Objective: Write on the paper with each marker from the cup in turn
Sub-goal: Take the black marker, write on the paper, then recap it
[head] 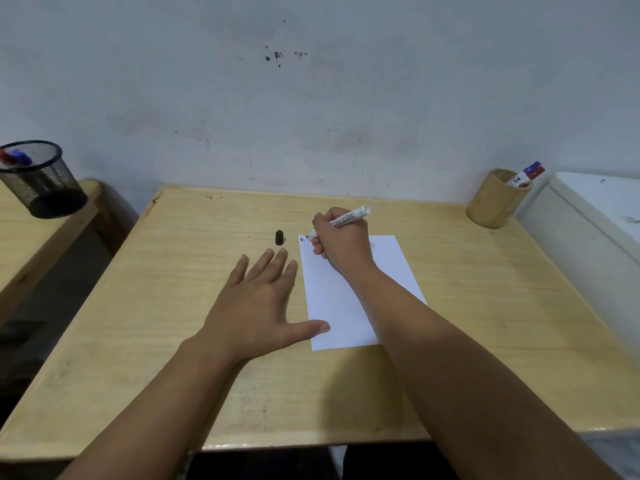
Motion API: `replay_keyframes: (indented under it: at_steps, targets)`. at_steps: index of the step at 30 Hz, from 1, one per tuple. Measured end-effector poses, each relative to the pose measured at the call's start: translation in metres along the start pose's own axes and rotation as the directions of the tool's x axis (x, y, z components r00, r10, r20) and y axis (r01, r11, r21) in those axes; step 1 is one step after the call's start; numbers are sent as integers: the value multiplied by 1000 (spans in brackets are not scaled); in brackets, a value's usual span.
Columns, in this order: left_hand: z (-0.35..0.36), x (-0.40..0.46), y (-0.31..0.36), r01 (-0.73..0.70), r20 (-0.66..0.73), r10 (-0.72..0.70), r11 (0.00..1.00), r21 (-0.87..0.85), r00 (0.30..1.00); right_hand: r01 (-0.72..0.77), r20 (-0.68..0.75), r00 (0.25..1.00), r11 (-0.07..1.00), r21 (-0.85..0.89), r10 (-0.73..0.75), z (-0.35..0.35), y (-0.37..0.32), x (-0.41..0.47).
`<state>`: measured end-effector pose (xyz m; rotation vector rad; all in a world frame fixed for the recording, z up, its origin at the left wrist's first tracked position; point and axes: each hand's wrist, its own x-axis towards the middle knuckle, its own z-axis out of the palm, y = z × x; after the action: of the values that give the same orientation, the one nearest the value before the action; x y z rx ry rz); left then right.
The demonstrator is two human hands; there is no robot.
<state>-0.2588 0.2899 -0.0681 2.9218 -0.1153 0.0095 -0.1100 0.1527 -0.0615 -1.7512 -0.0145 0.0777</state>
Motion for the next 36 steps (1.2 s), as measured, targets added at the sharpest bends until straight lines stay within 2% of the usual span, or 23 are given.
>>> replay_keyframes:
  at_steps: [20, 28, 31, 33, 34, 36]
  targets:
    - [-1, -1, 1, 5, -16, -5, 1000, -7, 1000, 51, 29, 998, 989, -136, -47, 2, 3, 0]
    - [-2, -1, 1, 4, -18, -4, 1000, -12, 1000, 41, 20, 999, 996, -75, -39, 1, 4, 2]
    - [-3, -3, 4, -9, -15, 9, 1000, -17, 1000, 12, 36, 999, 1000, 19, -13, 1, 5, 3]
    - [-6, -4, 5, 3, -91, -14, 993, -119, 996, -19, 81, 997, 995, 102, 11, 0, 1, 4]
    - [-9, -2, 5, 17, -187, -57, 978, -209, 981, -32, 113, 993, 993, 113, 19, -1, -3, 3]
    - [-16, 7, 4, 44, -390, -188, 936, -350, 902, -15, 157, 988, 996, 84, 2, -3, -10, 2]
